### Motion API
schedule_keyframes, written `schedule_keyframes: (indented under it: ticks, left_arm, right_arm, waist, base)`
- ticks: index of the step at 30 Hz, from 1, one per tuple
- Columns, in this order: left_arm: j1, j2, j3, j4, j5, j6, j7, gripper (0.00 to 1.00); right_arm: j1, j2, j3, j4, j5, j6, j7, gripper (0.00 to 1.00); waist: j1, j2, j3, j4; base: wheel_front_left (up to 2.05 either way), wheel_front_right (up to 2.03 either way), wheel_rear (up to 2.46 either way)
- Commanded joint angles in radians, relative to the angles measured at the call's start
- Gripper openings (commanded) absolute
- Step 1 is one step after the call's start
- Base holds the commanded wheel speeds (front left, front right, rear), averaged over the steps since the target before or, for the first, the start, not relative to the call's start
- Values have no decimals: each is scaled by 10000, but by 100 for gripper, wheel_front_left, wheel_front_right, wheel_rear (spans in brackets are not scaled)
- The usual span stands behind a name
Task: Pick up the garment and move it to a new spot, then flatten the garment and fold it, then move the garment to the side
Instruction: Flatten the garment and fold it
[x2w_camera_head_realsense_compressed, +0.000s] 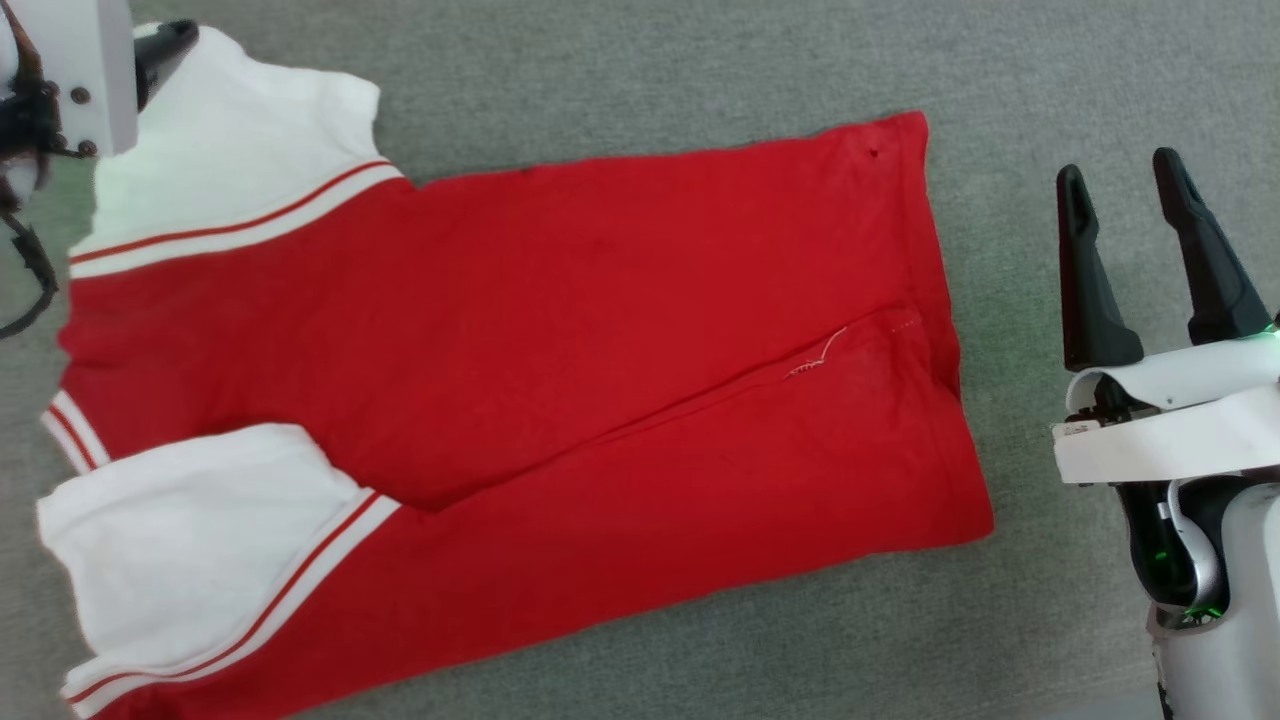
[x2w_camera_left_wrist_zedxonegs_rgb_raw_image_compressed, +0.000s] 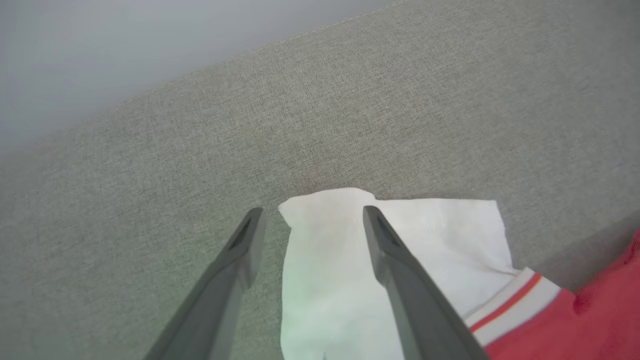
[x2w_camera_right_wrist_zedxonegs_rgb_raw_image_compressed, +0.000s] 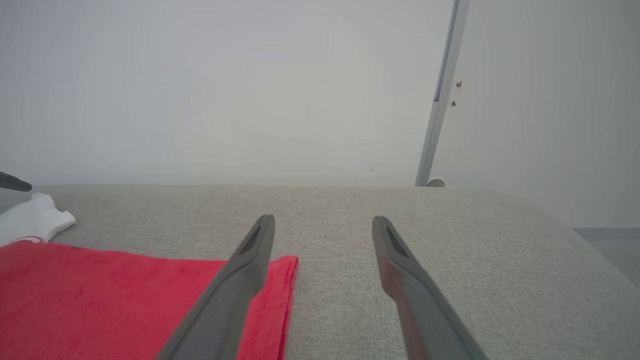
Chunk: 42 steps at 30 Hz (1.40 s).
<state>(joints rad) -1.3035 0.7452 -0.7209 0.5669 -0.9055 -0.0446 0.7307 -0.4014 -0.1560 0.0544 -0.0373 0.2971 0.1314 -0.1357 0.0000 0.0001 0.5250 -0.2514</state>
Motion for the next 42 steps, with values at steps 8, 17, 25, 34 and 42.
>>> schedule_keyframes:
  ticks: [8, 17, 25, 34, 42]
  left_arm:
    - [-338, -44, -275, 827, 162, 151, 653, 100]
    - [172, -488, -403, 1768, -339, 359, 1499, 51]
    - [149, -613, -476, 1567, -396, 450, 1788, 0]
    - [-117, -906, -465, 1518, -458, 336, 1546, 0]
    - [-305, -1234, -493, 1671, -471, 192, 1286, 0]
  right_arm:
    - [-219, 129, 118, 228, 93, -16, -80, 100]
    - [-313, 178, 79, 394, 20, -16, -74, 100]
    - [-656, 274, 56, 364, 260, -16, 535, 100]
    - [-2423, 71, 534, 1746, 649, -16, 3013, 100]
    - [-3656, -159, 767, 3115, 816, -16, 5774, 100]
  waist:
    - [0, -1, 417, -355]
    - [0, -1, 514, -460]
    - [0, -1, 476, -307]
    - [0, -1, 484, 157]
    - [0, -1, 546, 594]
  base:
    - [0, 0, 0]
    - [0, 0, 0]
    - [0, 0, 0]
    - [0, 0, 0]
    - [0, 0, 0]
